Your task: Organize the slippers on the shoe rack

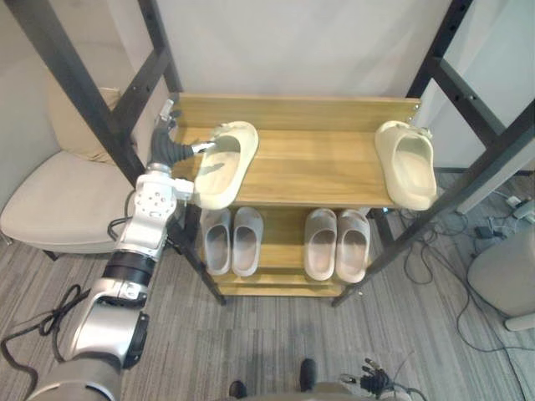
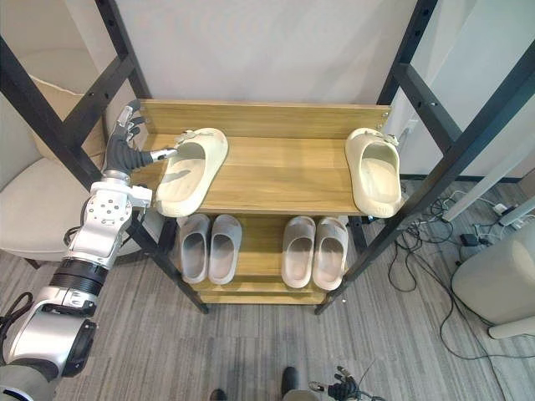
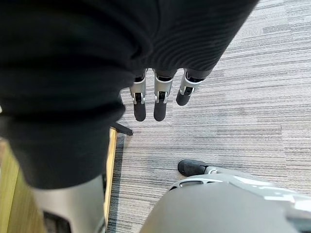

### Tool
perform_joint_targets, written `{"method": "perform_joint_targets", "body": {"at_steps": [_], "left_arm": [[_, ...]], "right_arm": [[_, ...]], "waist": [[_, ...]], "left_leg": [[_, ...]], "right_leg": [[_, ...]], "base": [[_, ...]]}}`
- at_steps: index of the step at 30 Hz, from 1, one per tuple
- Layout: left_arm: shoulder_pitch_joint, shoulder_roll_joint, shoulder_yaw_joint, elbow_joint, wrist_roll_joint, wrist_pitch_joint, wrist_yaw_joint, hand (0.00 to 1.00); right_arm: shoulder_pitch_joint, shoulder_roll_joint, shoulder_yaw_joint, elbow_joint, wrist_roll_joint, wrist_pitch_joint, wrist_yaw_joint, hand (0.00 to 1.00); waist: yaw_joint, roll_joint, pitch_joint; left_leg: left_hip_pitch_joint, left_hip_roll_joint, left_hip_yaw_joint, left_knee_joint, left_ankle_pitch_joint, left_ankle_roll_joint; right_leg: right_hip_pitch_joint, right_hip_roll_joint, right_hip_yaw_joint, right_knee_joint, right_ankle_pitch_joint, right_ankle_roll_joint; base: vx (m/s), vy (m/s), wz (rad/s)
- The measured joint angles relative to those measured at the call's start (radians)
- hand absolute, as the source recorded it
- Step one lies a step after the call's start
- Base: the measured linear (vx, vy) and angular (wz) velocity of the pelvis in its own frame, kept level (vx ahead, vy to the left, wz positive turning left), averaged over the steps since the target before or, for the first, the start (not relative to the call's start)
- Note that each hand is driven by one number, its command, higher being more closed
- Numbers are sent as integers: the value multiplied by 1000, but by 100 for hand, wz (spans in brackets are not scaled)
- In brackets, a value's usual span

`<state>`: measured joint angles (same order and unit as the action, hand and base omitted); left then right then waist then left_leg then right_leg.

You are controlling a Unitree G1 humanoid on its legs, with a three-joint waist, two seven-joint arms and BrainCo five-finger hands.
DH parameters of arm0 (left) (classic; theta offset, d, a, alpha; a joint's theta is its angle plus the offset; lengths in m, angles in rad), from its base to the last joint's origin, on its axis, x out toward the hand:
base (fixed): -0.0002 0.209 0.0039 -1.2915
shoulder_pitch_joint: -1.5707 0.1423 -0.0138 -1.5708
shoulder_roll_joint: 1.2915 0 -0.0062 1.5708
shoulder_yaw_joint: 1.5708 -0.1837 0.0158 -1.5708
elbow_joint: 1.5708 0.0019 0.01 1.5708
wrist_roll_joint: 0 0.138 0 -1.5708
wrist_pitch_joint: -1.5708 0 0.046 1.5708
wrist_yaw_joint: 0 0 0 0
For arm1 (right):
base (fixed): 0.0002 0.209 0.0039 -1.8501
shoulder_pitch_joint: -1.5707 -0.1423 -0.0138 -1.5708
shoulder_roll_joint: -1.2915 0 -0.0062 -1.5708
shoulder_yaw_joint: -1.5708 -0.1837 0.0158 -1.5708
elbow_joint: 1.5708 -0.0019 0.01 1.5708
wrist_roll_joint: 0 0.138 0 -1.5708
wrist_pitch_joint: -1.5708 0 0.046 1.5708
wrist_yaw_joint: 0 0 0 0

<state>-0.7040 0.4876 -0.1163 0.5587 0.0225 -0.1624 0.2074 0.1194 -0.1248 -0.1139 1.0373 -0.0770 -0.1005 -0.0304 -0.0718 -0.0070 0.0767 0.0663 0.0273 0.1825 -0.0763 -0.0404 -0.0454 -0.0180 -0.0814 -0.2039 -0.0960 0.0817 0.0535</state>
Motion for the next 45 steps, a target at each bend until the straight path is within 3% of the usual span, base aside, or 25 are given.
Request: {"method": "perform_joint_targets", "body": {"at_steps": [22,34,35,45], "left_arm": [[-134,58,-102,205,135,25,-38,0],[-201,85,-110,288,150,43,-34,0],[-207,84,-110,301,149,44,-34,100],[-236,74,-109,336,132,54,-33,100]], "right_arm": [[8,-5,-2,-3,14,-5,12,0],[12,-2,-4,-37,40,-6,12,0],[13,-2,-5,-38,40,-6,13,0],[19,6,-32,-38,56,-6,12,0]], "waist": [[4,17,14],[6,25,26],[6,26,26],[7,26,27]], "left_leg": [[-69,3,15,26,4,-6],[-104,-1,37,5,28,-14],[-104,-1,41,3,29,-14],[-101,-7,54,-26,47,-19]], "right_leg": [[-70,1,21,1,20,-11],[-123,-4,52,4,40,-11],[-125,-4,55,4,40,-11],[-138,-4,73,2,41,-10]], "base": [[-36,-16,-2],[-46,-12,-6],[-26,7,-6],[-21,9,-2]]}}
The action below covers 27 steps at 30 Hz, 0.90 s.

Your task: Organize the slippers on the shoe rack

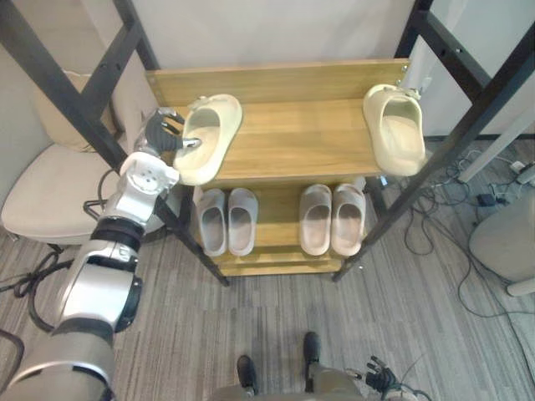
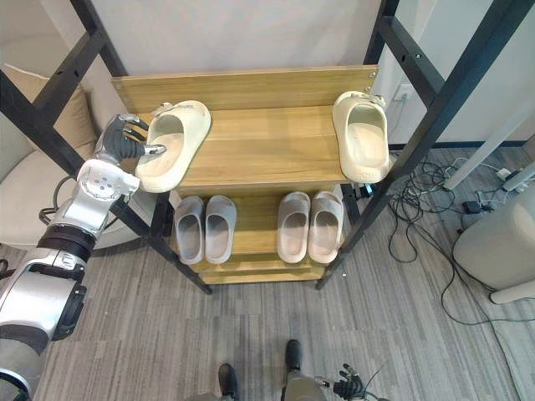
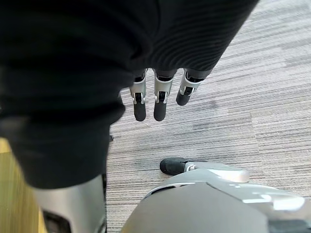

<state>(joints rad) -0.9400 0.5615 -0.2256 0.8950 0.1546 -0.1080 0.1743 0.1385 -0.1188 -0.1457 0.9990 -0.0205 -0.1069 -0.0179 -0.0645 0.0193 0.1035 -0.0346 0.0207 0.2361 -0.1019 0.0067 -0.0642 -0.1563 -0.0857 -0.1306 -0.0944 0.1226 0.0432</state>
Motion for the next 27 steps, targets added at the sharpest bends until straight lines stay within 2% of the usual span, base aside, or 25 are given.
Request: {"method": "perform_joint_targets", "body": {"at_steps": [11,18,21,22,27], "left_arm": [[-8,-68,47,1,-34,13,1,100],[-8,-129,52,1,-78,16,4,100],[-8,-144,50,1,-84,20,19,100],[-8,-145,50,1,-91,25,19,0],[-9,-163,39,0,-99,28,21,0]], "right_arm": [[-2,2,-9,2,0,3,-3,0],[-12,6,-8,2,0,15,-4,0],[-16,7,-7,2,0,18,-4,0],[-18,7,-7,2,0,18,-4,0],[-21,8,-6,2,0,19,-6,0]], "waist": [[-1,0,0],[-27,-3,1],[-28,-3,1],[-28,-3,1],[-40,-3,1]], "left_leg": [[4,-12,-16,0,5,10],[22,-14,-23,0,10,20],[30,-12,-30,0,10,20],[32,-12,-30,0,9,20],[38,-14,-30,0,9,22]], "right_leg": [[12,-10,-11,0,9,3],[33,-12,-17,1,18,4],[44,-11,-24,1,18,4],[46,-11,-24,1,18,4],[52,-14,-24,-2,17,4]], "base": [[2,16,4],[11,10,3],[22,9,7],[0,0,0],[0,0,0]]}}
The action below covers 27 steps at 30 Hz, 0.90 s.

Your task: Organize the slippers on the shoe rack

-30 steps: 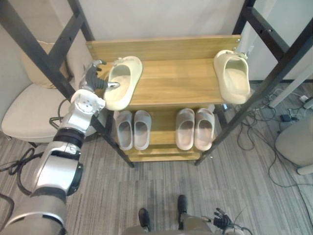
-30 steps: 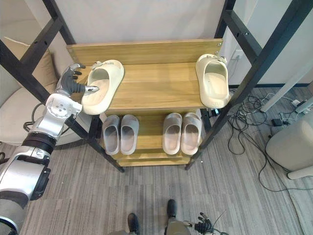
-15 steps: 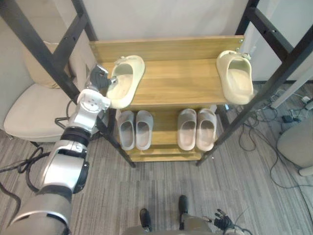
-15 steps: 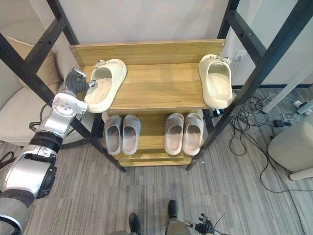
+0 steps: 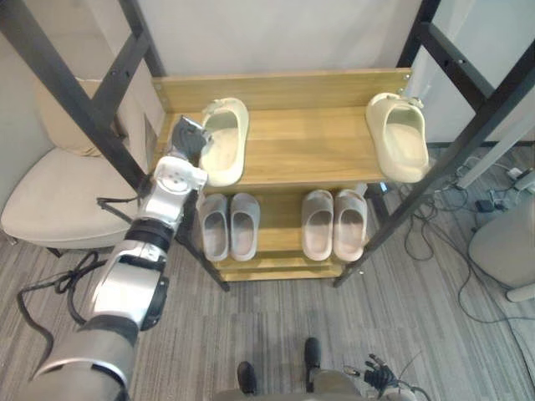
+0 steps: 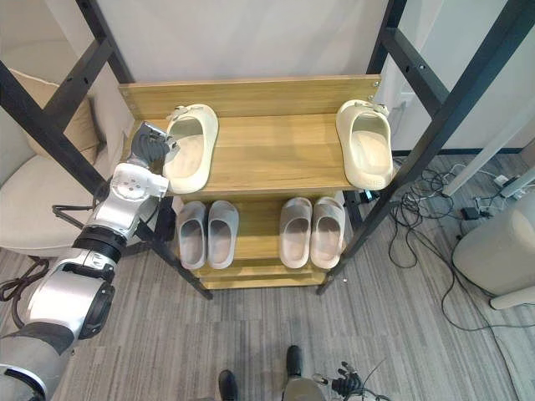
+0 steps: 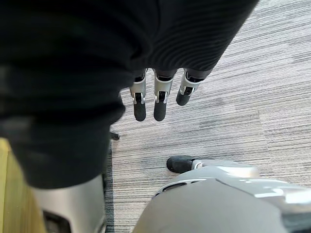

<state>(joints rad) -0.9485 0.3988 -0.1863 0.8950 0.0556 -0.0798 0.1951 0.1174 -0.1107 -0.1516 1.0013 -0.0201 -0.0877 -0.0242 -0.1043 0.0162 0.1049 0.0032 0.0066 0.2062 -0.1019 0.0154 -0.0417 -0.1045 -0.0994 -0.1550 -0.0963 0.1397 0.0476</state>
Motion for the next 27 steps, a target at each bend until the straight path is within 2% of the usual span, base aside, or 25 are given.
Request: {"method": "perform_joint_targets", "body": {"at_steps": [5,12,16,27], "left_arm": [[0,-34,0,-17,1,0,22,0],[0,-72,3,-167,0,-1,68,0],[1,-75,19,-220,0,-1,89,0],[4,-69,52,-235,0,0,106,0]], "right_arm": [[-1,1,1,0,1,1,-10,0],[0,1,8,-1,2,1,-16,0],[-2,-6,21,-2,2,3,-16,0],[-11,-13,48,-3,5,7,-16,0]], "waist": [[-6,0,0],[-6,2,1],[-3,2,0],[-6,8,2]], "left_leg": [[3,2,0,0,1,1],[21,1,-23,0,1,1],[24,1,-30,0,1,2],[33,3,-56,0,0,2]], "right_leg": [[2,2,-1,2,0,0],[32,-1,-30,1,-5,2],[39,-4,-42,-1,-9,1],[61,-3,-59,0,-21,3]], "base": [[0,0,0],[1,-1,8],[-22,-7,7],[0,-10,7]]}}
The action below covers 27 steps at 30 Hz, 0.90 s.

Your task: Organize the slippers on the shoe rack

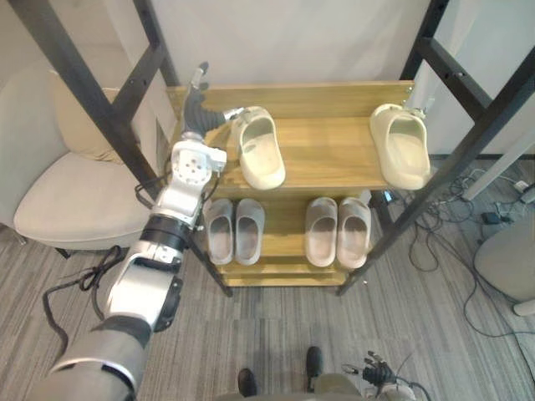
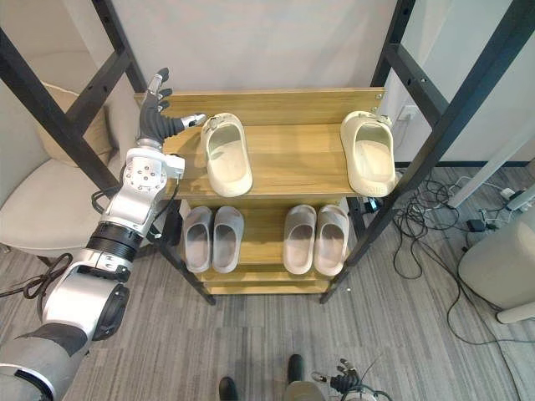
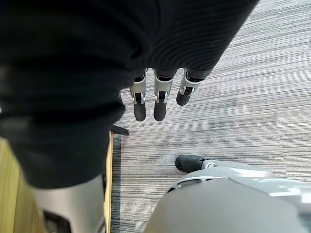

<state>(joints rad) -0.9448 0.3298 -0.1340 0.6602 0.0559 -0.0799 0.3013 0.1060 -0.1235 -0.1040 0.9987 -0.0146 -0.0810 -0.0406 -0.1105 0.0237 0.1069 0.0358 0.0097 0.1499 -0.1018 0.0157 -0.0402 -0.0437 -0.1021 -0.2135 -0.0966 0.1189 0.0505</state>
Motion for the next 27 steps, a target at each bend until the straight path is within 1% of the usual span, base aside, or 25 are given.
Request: {"method": "perform_joint_targets", "body": {"at_steps": [5,10,13,18,22,26,27], "left_arm": [[0,0,-2,4,4,6,-3,0],[-3,-2,-6,84,33,14,-17,0],[-5,-3,-12,145,54,28,-22,0],[-68,-29,-13,232,78,44,-26,0],[-96,-43,-13,262,92,46,-28,0],[-108,-56,-13,266,101,48,-29,0],[-118,-63,-13,266,101,51,-29,100]], "right_arm": [[0,0,2,0,16,0,0,0],[-1,0,1,0,17,0,0,0],[-1,0,-2,0,17,1,0,0],[1,2,-24,2,17,3,0,0],[1,6,-57,1,17,3,-1,0],[1,11,-84,1,18,3,-1,0],[2,12,-87,-1,20,3,-2,0]], "waist": [[-2,0,0],[-5,0,0],[-5,1,0],[-11,9,4],[-13,21,12],[-12,26,15],[-9,26,15]], "left_leg": [[0,0,1,0,-1,1],[-3,0,9,0,-2,0],[-10,-1,32,0,-4,-3],[-36,0,51,0,-2,0],[-35,2,63,0,-6,-2],[-35,9,73,0,-9,-6],[-40,10,77,0,-11,-5]], "right_leg": [[-1,0,0,0,-1,0],[-8,1,8,0,-1,0],[-27,1,26,0,0,-1],[-61,4,39,7,11,-5],[-66,11,58,7,12,-6],[-71,14,62,7,12,-6],[-78,12,71,7,13,-8]], "base": [[0,0,0],[-20,-12,-5],[-26,-11,-20],[2,-6,-10],[13,-1,-10],[-14,-15,-7],[-17,2,-7]]}}
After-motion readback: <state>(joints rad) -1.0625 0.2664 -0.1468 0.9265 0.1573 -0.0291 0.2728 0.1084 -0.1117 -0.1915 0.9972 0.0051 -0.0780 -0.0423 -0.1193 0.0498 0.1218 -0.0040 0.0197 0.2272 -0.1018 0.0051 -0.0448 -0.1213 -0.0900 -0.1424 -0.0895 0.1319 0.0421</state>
